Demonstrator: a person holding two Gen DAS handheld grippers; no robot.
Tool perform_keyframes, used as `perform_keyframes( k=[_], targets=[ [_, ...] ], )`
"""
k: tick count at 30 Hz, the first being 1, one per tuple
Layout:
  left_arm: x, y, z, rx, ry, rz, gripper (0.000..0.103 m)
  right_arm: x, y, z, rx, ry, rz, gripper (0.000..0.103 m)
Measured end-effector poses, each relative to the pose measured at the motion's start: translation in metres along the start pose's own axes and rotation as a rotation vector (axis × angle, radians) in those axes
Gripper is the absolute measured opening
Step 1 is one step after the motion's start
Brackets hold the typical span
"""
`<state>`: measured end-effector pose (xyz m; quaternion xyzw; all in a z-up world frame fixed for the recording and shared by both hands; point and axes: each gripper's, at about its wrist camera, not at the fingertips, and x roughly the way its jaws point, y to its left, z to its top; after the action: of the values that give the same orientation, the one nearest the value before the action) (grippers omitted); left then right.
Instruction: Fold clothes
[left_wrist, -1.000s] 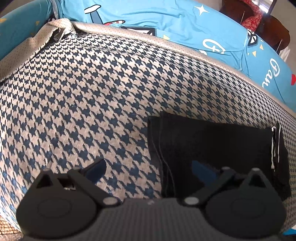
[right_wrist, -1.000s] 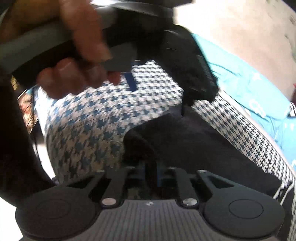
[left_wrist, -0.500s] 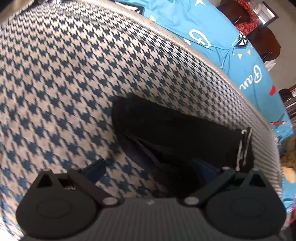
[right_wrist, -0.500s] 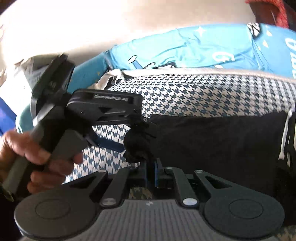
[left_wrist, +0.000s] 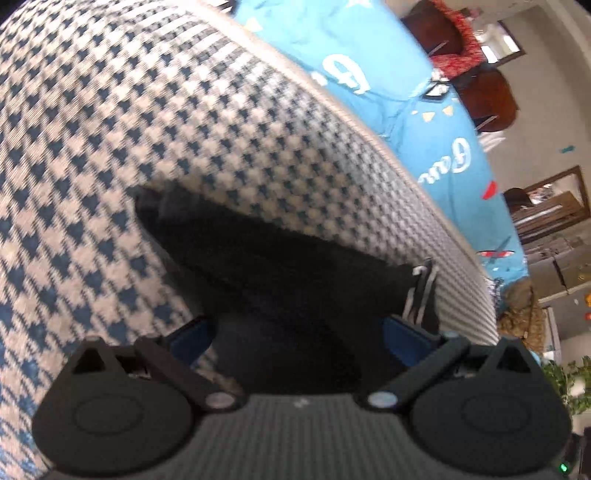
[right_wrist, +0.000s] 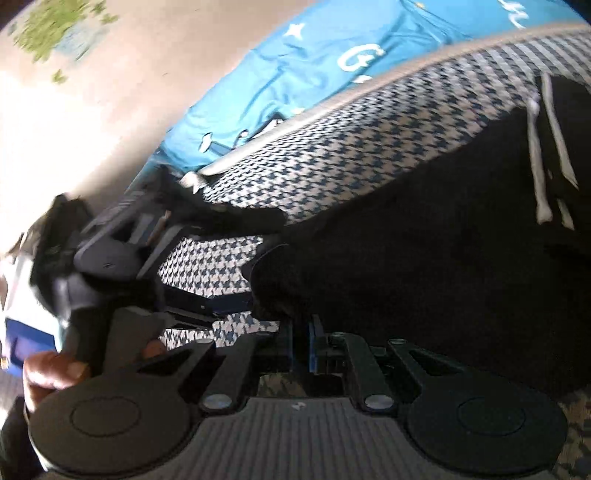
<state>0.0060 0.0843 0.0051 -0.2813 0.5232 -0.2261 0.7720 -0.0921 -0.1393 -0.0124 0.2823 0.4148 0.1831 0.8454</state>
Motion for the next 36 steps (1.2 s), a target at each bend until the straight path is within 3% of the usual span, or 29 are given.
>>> perform_keyframes(
  k=[5,11,13,14,22,27,31,36],
  targets=[
    [0.002,-0.009,0.001,0.032,-0.01,-0.017,0.103,-0.002,-0.006,0.002,0.041,0.001,-0.035,0.012],
    [0.006,-0.009,0.009,0.036,-0.026,-0.018,0.103,-0.008,0.017,-0.007,-0.166,-0.031,-0.192,0.026],
    [0.007,-0.008,0.01,0.033,-0.026,-0.016,0.103,-0.007,0.024,-0.011,-0.223,-0.026,-0.212,0.039],
    [0.007,-0.008,0.01,0.032,-0.026,-0.015,0.103,-0.006,0.027,-0.013,-0.251,-0.023,-0.221,0.04],
    [0.013,-0.007,0.014,0.019,-0.02,-0.006,0.103,0.0,0.031,-0.021,-0.337,-0.024,-0.309,0.04],
    [0.018,-0.004,0.017,0.016,-0.021,0.012,0.103,0.012,0.03,-0.021,-0.433,-0.062,-0.451,0.041],
    [0.02,0.0,0.019,0.008,-0.023,0.031,0.103,-0.001,0.017,-0.012,-0.341,-0.139,-0.509,0.041],
    [0.02,0.002,0.02,0.006,-0.027,0.026,0.103,-0.001,0.015,-0.011,-0.338,-0.134,-0.482,0.042]
  ],
)
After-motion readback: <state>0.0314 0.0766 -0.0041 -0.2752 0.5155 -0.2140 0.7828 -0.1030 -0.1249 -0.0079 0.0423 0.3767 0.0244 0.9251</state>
